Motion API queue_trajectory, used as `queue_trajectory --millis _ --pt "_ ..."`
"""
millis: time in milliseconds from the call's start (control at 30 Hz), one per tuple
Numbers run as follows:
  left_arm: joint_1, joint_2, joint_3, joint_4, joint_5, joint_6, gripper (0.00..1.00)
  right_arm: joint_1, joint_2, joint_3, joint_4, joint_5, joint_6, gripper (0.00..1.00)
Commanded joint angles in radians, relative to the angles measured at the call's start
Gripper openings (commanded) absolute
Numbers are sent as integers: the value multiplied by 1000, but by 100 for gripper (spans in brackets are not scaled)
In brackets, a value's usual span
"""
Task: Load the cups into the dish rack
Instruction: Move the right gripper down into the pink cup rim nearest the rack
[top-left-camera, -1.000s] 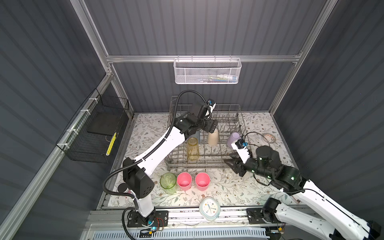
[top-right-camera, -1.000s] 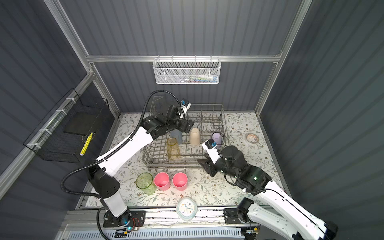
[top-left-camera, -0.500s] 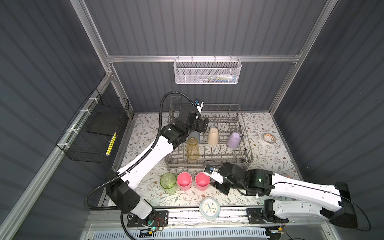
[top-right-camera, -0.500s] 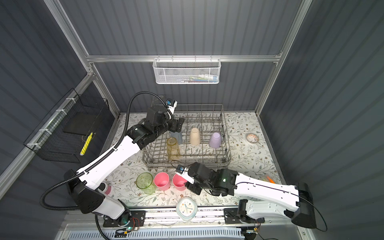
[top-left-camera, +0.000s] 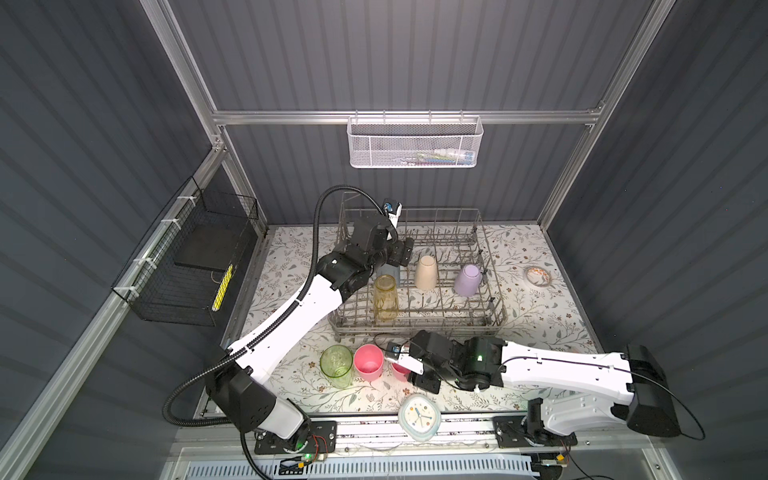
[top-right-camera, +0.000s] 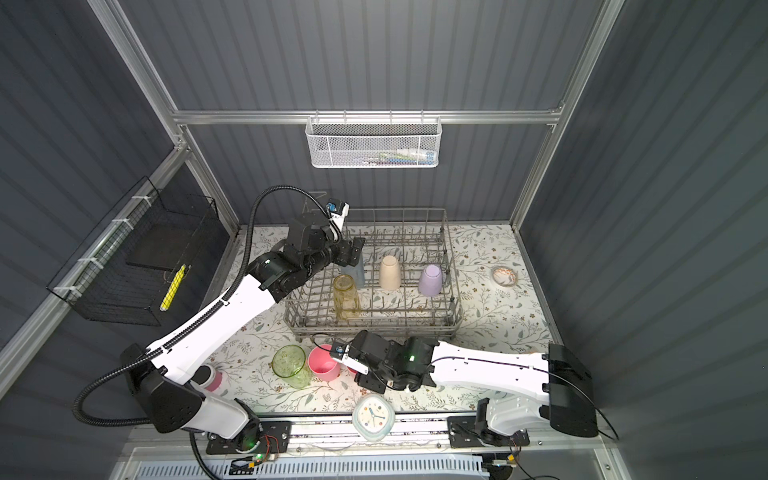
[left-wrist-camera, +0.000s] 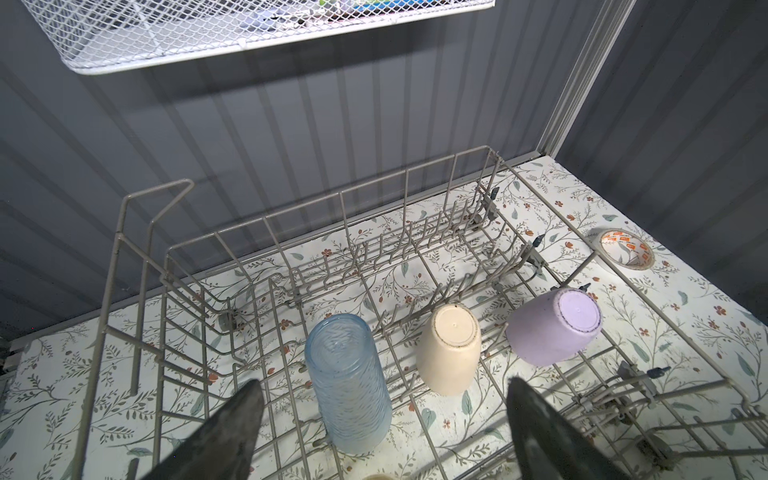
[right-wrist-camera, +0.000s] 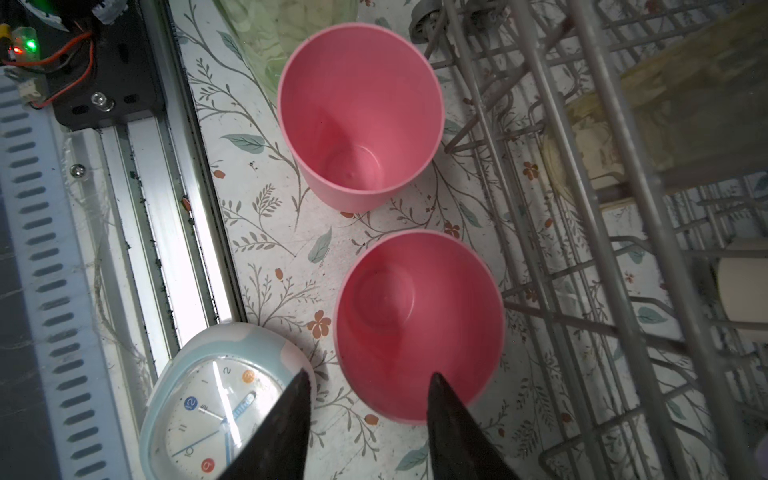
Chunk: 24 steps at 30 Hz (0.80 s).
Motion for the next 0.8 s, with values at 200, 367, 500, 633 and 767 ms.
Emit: queue_trajectory --millis 200,367,500,633,767 --pt "22 -42 -33 8 1 -11 91 4 78 56 -8 -73 -36 47" --pt "28 -40 -39 4 18 -11 91 2 114 64 -7 -59 -44 47" --pt "28 -35 -41 -2 25 -13 91 -8 121 62 5 -66 -47 47" --pt "30 -36 -43 -2 29 -13 92 -21 145 59 16 -88 -47 46" --pt "33 -37 -47 -3 28 -14 92 -30 163 56 20 -113 -51 44"
